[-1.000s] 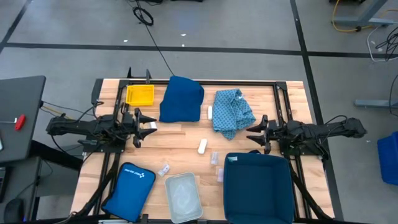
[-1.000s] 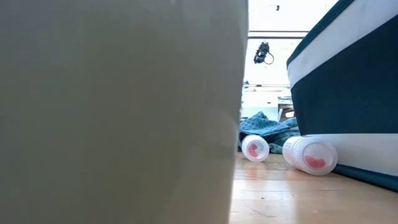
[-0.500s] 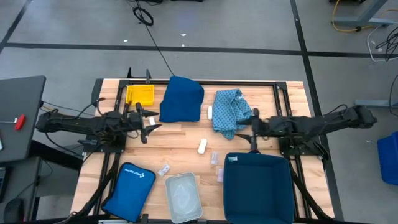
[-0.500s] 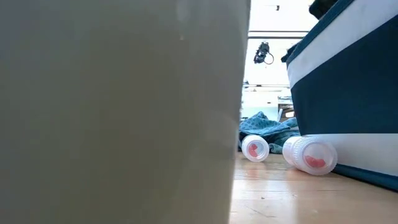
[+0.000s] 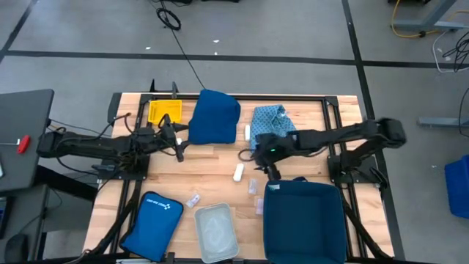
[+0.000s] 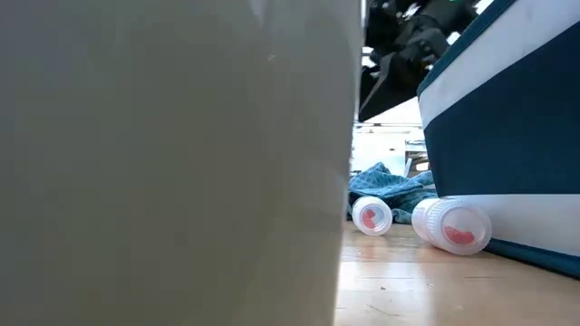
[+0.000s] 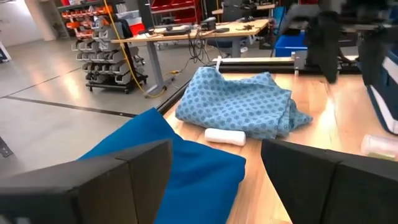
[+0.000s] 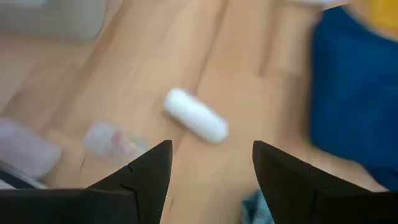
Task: Pick & place medical supplies in basket/bin
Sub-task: Put the top right white pill bottle into the yellow bin
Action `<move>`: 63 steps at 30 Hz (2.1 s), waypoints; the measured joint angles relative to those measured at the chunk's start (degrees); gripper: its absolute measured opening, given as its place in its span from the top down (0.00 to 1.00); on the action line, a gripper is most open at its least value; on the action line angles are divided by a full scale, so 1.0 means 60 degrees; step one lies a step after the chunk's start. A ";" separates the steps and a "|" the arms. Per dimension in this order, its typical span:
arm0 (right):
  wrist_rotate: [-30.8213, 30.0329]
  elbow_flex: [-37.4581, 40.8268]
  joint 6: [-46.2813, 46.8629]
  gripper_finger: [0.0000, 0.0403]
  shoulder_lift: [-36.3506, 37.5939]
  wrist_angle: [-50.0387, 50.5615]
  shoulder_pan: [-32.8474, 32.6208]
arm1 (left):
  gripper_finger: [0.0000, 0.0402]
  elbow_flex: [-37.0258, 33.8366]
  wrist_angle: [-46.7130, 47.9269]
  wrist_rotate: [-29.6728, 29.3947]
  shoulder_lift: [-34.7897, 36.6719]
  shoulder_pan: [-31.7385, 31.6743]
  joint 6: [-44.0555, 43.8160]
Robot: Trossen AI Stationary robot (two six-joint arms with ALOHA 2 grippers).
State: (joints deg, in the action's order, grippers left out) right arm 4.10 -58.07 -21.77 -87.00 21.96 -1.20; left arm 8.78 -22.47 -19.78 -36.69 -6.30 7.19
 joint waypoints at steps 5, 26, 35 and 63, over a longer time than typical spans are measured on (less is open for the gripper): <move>0.0533 -0.1370 -0.0799 0.43 -0.1464 0.0938 -0.0185 | 0.38 0.0004 0.0017 0.0214 -0.0256 -0.0369 0.0032; 0.0404 -0.3285 -0.1202 0.43 -0.3655 0.4181 -0.1393 | 0.38 0.0011 -0.0451 0.0651 -0.1325 -0.1022 -0.0304; -0.0973 -0.3205 -0.1288 0.43 -0.3741 0.5083 -0.1855 | 0.38 0.0011 -0.0668 0.0944 -0.1325 -0.1011 -0.0296; -0.2153 -0.5077 -0.1925 0.43 -0.3691 0.4459 -0.1948 | 0.38 0.0011 -0.0791 0.1156 -0.1325 -0.1011 -0.0303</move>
State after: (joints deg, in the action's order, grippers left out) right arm -8.82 -88.53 -33.32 -109.14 48.71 -12.89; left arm 8.84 -27.22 -12.84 -44.64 -12.36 5.37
